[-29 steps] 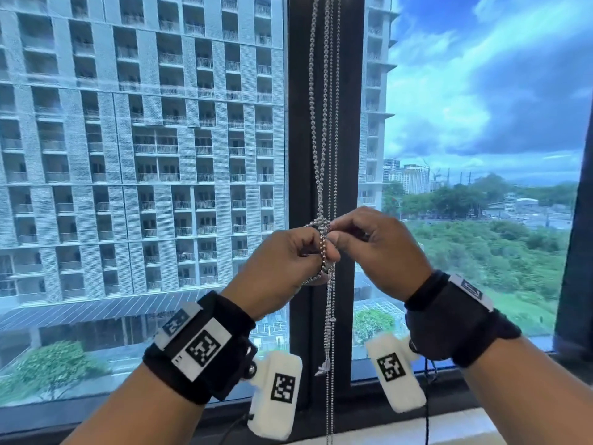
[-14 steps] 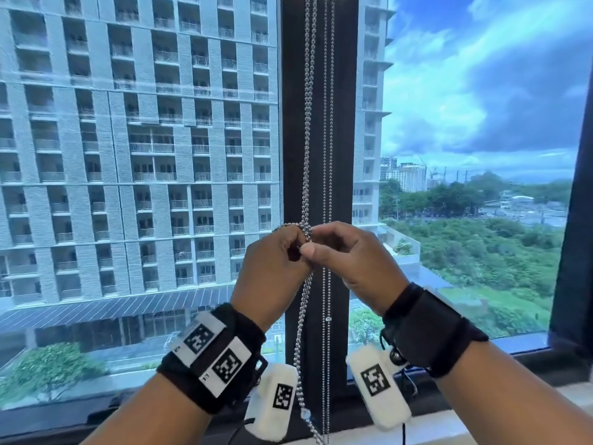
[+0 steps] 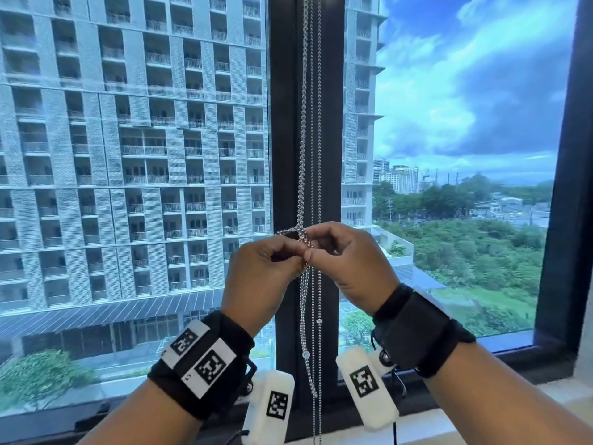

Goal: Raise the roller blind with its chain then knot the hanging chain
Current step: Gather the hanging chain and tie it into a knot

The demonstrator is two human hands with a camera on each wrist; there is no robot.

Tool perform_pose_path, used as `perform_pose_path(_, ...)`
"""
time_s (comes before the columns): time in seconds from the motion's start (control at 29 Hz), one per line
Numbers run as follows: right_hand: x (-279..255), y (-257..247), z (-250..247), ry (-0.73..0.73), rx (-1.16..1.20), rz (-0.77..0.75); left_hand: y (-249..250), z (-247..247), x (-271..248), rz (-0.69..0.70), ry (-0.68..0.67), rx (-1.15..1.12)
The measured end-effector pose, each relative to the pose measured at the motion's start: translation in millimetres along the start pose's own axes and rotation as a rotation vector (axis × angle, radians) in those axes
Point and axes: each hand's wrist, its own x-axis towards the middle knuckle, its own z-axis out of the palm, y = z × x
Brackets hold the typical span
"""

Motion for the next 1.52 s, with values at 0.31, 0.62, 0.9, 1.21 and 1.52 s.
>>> perform_pose_path(0.31, -6.8, 9.9, 8.7, -0.079, 0.438, 0.219, -2.3, -7.0, 12.3, -0.281, 0.019, -0.601)
perform_pose_path(0.62, -14.1, 14.9, 7.3, -0.143, 0.395, 0.231, -4.7, -25.4, 15.4, -0.358, 0.074, -0.704)
perform_pose_path(0.9, -12.8, 21.7, -7.5, -0.072, 0.144, 0.198, -6.1, -59.2, 19.5, 0.269, 0.012, 0.490)
perform_pose_path(1.21, -17.3, 28.2, -14.6, -0.011, 0.087, 0.166, -17.9, -78.9, 15.9, 0.219, -0.142, 0.989)
perform_pose_path(1.52, -15.1, 46.4, 5.0, -0.032, 0.436, 0.281, -54.6, -39.0, -17.4, 0.041, -0.389, 0.627)
